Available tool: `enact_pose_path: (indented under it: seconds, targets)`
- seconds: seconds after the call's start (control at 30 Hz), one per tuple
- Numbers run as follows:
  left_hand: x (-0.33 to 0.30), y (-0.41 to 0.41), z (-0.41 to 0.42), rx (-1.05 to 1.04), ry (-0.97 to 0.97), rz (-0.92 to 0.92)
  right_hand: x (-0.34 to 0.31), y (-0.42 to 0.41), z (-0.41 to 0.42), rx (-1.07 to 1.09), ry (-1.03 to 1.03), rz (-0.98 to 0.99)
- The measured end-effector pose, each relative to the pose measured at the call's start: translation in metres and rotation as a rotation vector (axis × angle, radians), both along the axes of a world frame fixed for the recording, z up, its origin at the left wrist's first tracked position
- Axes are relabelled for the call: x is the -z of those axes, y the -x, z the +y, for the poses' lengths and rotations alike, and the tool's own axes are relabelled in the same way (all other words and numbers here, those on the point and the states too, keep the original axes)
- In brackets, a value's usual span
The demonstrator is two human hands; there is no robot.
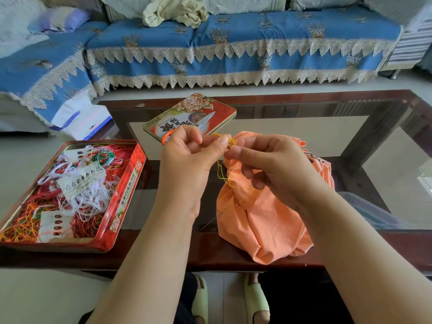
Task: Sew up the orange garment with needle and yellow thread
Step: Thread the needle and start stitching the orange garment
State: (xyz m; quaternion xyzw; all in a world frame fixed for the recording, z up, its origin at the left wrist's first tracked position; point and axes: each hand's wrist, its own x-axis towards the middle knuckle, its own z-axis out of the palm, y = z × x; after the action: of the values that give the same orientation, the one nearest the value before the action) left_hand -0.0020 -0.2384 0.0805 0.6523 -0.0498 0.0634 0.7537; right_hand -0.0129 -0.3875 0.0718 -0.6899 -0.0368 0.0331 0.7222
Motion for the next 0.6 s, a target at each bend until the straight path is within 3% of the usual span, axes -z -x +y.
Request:
enact_pose_path:
  seconds: [0.33, 0.47, 0.6]
  targets:
    - [0.0002, -0.0020, 0.0036, 0.091, 0.017, 0.017, -0.0003, -0.0012, -0.0011, -0.006, -0.066, 0.026]
    - [-0.0002, -0.0018, 0.0057, 0.065, -0.132, -0.045, -0.0015, 0.0001, -0.0018, -0.013, -0.022, -0.021]
    - [0.0020, -0.0016, 0.0079, 0.005, -0.307, -0.126, -0.0012, 0.0015, -0.0002, 0.040, 0.160, -0.118]
